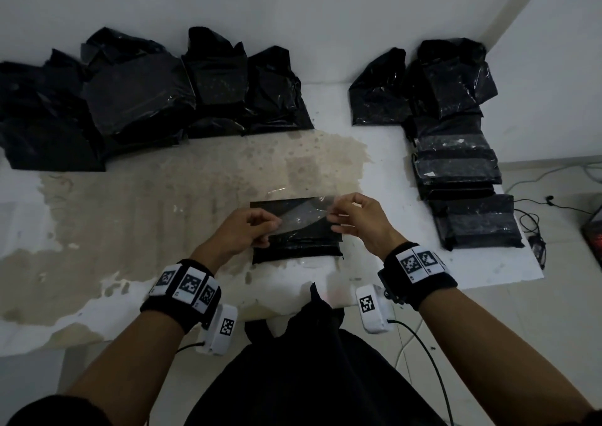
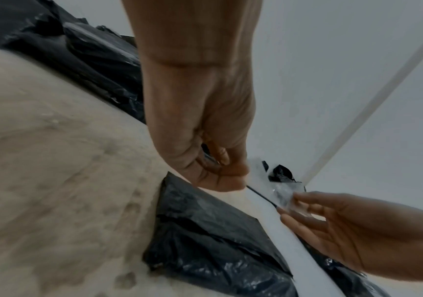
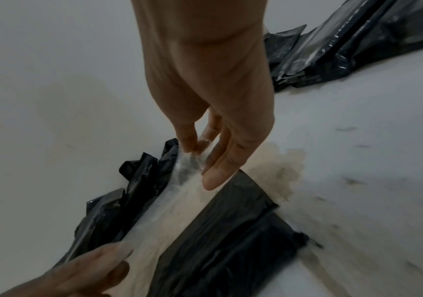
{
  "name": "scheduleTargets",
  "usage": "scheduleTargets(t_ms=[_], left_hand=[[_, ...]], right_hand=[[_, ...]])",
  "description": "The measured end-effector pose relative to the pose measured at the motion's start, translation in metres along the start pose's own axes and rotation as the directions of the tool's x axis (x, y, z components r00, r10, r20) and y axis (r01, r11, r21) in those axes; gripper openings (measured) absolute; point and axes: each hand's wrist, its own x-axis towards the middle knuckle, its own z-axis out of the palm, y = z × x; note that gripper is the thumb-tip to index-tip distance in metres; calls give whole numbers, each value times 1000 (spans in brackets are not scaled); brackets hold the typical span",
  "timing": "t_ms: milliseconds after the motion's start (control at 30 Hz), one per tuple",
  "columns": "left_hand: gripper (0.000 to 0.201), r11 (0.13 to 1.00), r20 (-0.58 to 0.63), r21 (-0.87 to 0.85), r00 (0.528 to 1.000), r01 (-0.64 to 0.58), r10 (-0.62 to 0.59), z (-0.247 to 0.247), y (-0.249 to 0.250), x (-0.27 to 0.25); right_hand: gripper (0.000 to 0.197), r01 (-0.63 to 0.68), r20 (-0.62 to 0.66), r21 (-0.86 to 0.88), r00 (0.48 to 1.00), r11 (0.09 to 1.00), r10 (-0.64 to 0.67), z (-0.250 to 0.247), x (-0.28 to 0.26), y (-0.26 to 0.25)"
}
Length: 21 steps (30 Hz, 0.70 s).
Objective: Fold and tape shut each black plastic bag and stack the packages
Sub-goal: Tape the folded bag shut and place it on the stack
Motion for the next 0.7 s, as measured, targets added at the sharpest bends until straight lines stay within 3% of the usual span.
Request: scheduleTargets(t_ms=[200, 367, 567, 700], left_hand=[[13, 994, -66, 90, 996, 66, -60, -12, -25, 0], [20, 992, -83, 109, 995, 71, -62, -3, -25, 3], [44, 929, -149, 369, 986, -11, 71, 26, -22, 18], [77, 873, -180, 484, 983, 57, 35, 39, -11, 25]], right_hand=[[7, -68, -51, 38, 996, 997, 70, -4, -3, 22], [9, -65, 58, 92, 997, 994, 60, 3, -13, 18], [11, 3, 106, -19, 994, 1000, -1, 5, -20, 3], [18, 44, 162, -34, 986, 998, -38, 5, -24, -6]])
